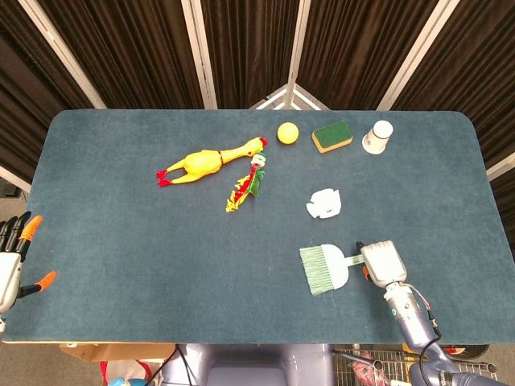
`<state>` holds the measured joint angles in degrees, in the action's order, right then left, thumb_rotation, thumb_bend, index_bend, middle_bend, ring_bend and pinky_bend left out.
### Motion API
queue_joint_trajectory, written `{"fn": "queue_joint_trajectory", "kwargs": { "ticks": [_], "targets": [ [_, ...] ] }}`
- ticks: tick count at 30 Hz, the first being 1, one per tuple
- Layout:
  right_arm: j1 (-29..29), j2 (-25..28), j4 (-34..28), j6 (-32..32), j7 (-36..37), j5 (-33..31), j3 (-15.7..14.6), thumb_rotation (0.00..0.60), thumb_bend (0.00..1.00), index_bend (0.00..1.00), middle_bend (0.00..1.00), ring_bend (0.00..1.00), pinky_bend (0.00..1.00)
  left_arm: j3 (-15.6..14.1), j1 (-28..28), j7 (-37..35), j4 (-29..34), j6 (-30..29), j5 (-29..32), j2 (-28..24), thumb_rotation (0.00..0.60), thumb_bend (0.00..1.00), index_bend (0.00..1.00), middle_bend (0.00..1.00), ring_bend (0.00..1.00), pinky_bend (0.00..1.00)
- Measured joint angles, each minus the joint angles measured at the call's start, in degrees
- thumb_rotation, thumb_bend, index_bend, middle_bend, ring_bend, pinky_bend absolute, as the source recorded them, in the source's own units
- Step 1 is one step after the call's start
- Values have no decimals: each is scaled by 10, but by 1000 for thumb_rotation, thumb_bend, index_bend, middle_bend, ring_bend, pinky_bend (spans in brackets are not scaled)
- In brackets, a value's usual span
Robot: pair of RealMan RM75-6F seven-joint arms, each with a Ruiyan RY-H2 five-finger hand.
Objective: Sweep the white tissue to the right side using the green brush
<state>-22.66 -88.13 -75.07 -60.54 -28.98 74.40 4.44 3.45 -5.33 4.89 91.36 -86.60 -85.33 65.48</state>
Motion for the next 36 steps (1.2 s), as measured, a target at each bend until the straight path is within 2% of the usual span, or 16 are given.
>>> {"fn": "queue_joint_trajectory", "kwargs": {
  "ticks": [4, 8, 11, 19, 25, 30, 36],
  "targets": [
    [0, -6, 6, 0, -1, 1, -5, 600, 341, 558, 924, 960, 831, 0, 0, 0, 0, 0, 0, 0, 600, 10, 0, 0, 0, 0],
    [-1, -11, 12, 0, -1, -4, -6, 600, 437, 685, 924, 960, 831, 0, 0, 0, 1, 1, 1, 0, 600, 10, 0, 0, 0, 0],
    [-1, -12, 13, 0, 0, -5, -6, 600, 503, 726, 924, 960, 831, 1, 0, -1, 1, 2, 2, -1, 600, 10, 0, 0, 0, 0],
    [-6, 3, -9, -11, -2, 4, -2, 600, 549, 750, 924, 960, 831, 1, -1, -1, 1, 3, 3, 0, 600, 10, 0, 0, 0, 0],
    [-20, 46, -78, -19, -41, -1, 19, 600, 563, 778, 924, 960, 831, 0, -2, 0, 3, 6, 4, -1, 600, 10, 0, 0, 0, 0],
    [-39, 82, -150, -15, -117, -51, 46, 600, 565, 794, 924, 960, 831, 0, -2, -3, 4, 7, 4, -2, 600, 9, 0, 0, 0, 0],
    [-75, 101, -206, -15, -213, -130, 74, 600, 576, 808, 925, 960, 831, 0, -3, -7, 4, 10, 5, -5, 600, 10, 0, 0, 0, 0]
  ]
}}
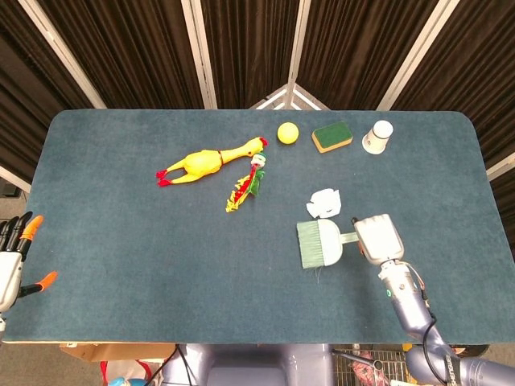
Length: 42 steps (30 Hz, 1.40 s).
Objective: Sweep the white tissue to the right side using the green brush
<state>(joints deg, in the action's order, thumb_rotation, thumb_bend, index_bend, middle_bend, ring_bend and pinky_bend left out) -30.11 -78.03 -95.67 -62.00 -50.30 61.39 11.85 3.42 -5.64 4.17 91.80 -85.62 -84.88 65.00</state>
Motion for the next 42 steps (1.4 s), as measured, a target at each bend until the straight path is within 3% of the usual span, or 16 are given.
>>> {"fn": "queue_joint_trajectory", "kwargs": {
  "ticks": [6, 16, 30, 42],
  "targets": [
    [-47, -8, -14, -4, -58, -66, 23, 600, 589, 808, 926, 959, 831, -1, 0, -5, 1, 2, 0, -3, 600, 10, 0, 0, 0, 0],
    [-100, -46, 22, -7, -79, -131, 38, 600, 591, 808, 926, 960, 831, 0, -2, -13, 4, 11, 6, -7, 600, 9, 0, 0, 0, 0],
    [-140, -70, 134, 5, -88, -195, 30, 600, 592, 811, 926, 960, 831, 2, -5, -26, 6, 17, 12, -11, 600, 10, 0, 0, 0, 0],
    [-141, -14, 150, -45, -145, -197, 1, 600, 596, 823, 926, 960, 831, -4, -4, -27, 9, 14, 1, -13, 600, 10, 0, 0, 0, 0]
  ]
}}
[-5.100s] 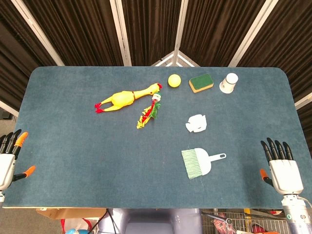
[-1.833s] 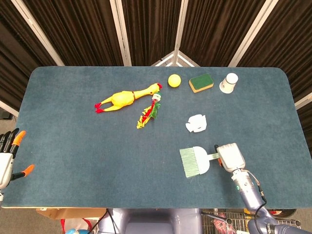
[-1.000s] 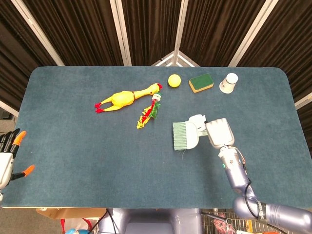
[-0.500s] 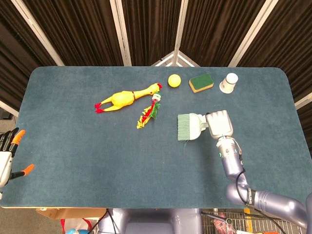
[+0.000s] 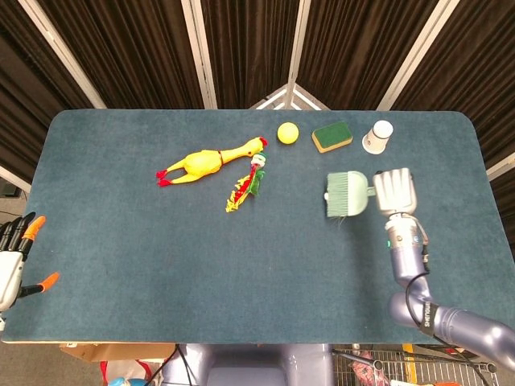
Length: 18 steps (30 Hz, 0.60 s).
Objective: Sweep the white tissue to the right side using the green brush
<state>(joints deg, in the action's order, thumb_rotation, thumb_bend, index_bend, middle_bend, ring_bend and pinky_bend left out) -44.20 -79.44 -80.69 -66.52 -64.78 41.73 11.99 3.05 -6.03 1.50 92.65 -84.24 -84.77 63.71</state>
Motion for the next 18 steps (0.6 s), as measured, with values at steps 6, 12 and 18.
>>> {"fn": "queue_joint_trajectory", "kwargs": {
  "ticks": [6, 12, 18],
  "targets": [
    [7, 52, -28, -24, -18, -9, -2, 600, 597, 823, 926, 960, 831, -2, 0, 4, 1, -1, -4, 1, 600, 9, 0, 0, 0, 0],
    [12, 86, -83, -35, -9, -7, 4, 600, 597, 823, 926, 960, 831, -2, 0, 7, 1, -3, -6, 3, 600, 9, 0, 0, 0, 0],
    [3, 94, -154, -34, 5, 11, 9, 600, 597, 823, 926, 960, 831, -2, -1, 9, 0, -3, -5, 5, 600, 9, 0, 0, 0, 0]
  ]
}}
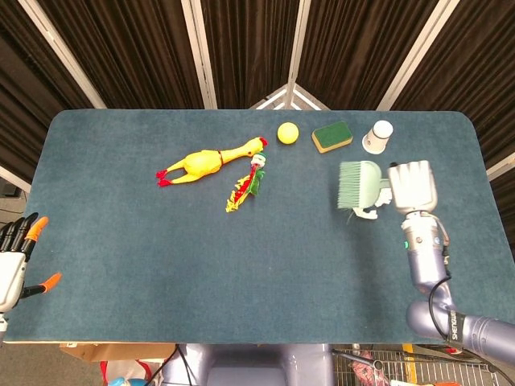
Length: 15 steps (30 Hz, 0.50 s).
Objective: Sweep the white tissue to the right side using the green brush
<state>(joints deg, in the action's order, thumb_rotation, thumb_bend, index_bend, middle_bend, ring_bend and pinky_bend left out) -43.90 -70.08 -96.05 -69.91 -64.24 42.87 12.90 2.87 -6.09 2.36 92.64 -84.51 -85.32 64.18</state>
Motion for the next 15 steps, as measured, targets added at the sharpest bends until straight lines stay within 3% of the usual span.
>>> {"fn": "queue_joint_trajectory", "kwargs": {
  "ticks": [6, 15],
  "targets": [
    [-17, -35, -1, 19, -7, -1, -11, 600, 598, 823, 926, 960, 831, 1, 0, -3, -1, 0, 3, -1, 600, 10, 0, 0, 0, 0],
    [-32, -83, 81, 49, -17, -20, -37, 600, 597, 823, 926, 960, 831, 3, -1, -9, -2, 7, 12, -3, 600, 10, 0, 0, 0, 0]
  ]
}}
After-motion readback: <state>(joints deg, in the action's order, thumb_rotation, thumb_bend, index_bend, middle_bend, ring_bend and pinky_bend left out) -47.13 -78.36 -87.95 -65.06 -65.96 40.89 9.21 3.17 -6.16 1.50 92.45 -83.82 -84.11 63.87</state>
